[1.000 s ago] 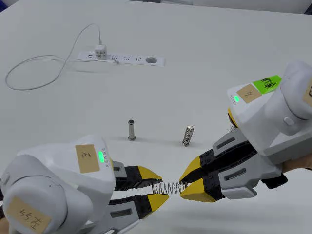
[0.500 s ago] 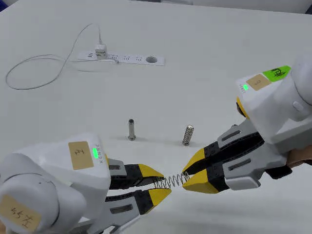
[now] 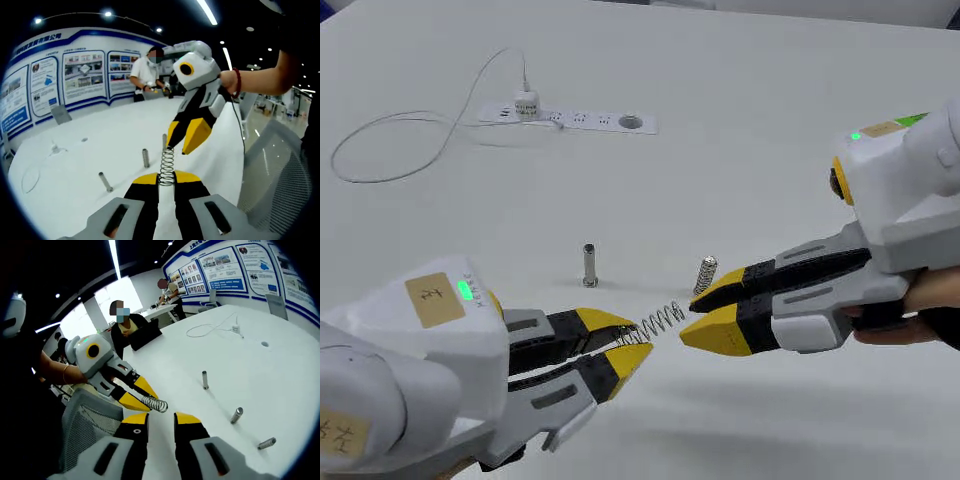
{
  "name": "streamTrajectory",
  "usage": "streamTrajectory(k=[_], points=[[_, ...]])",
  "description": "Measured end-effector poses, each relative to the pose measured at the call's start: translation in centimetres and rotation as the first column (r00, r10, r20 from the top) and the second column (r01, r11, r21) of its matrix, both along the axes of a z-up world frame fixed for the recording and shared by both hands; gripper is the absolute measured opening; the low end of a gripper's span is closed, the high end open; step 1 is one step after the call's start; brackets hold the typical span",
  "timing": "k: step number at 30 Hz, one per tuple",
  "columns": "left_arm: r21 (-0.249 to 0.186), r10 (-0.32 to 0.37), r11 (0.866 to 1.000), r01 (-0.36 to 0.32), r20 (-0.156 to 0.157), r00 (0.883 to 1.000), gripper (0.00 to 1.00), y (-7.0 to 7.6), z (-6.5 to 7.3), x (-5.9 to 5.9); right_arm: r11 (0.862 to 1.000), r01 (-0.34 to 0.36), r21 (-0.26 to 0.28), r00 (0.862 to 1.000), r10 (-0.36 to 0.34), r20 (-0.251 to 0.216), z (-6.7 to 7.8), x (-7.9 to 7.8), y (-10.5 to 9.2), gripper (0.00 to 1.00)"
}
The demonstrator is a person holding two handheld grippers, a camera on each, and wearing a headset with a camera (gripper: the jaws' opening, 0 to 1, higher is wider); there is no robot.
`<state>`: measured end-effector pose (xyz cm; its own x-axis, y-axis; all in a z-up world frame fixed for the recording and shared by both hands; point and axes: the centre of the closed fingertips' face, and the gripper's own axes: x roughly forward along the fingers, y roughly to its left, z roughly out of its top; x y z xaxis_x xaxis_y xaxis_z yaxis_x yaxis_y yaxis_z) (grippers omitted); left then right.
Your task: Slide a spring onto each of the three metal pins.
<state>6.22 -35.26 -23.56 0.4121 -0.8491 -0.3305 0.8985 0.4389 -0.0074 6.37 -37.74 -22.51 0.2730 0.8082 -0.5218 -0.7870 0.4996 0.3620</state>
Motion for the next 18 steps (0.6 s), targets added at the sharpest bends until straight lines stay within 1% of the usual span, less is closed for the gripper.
streamTrajectory(k=[1,2,5,8,9,12,15,16,18], points=[[-0.019,0.014,1.000,-0.014,-0.007,1.000,0.10,0.1,0.2,0.2,0.999,0.024,0.023,1.000,-0.023,-0.007,0.3,0.2,0.1,0.21],[-0.029,0.019,0.999,-0.019,-0.013,1.000,0.10,0.1,0.3,0.2,0.999,0.036,0.037,0.999,-0.035,-0.007,0.5,0.4,0.1,0.21],[-0.053,0.031,0.998,-0.033,-0.022,0.999,0.10,0.1,0.5,0.3,0.996,0.054,0.066,0.999,-0.053,-0.013,0.8,0.7,0.2,0.21],[-0.109,0.051,0.992,-0.057,-0.049,0.997,0.10,0.1,1.0,0.6,0.990,0.076,0.121,0.997,-0.072,-0.032,1.5,0.9,0.7,0.21],[-0.124,0.055,0.990,-0.062,-0.057,0.997,0.10,0.1,1.1,0.7,0.988,0.083,0.129,0.996,-0.079,-0.034,1.6,1.0,0.7,0.21],[-0.151,0.059,0.986,-0.068,-0.066,0.996,0.10,0.0,1.4,0.7,0.985,0.089,0.147,0.996,-0.085,-0.037,1.8,1.1,0.9,0.21],[-0.197,0.068,0.977,-0.085,-0.093,0.993,0.10,-0.1,1.9,0.8,0.978,0.102,0.181,0.994,-0.095,-0.047,2.3,1.3,1.2,0.20],[-0.216,0.068,0.972,-0.090,-0.106,0.992,0.10,-0.1,2.0,0.8,0.973,0.111,0.202,0.993,-0.103,-0.050,2.6,1.5,1.3,0.20],[-0.246,0.066,0.964,-0.097,-0.130,0.989,0.10,-0.2,2.2,0.8,0.967,0.119,0.225,0.992,-0.110,-0.055,3.0,1.6,1.4,0.20]])
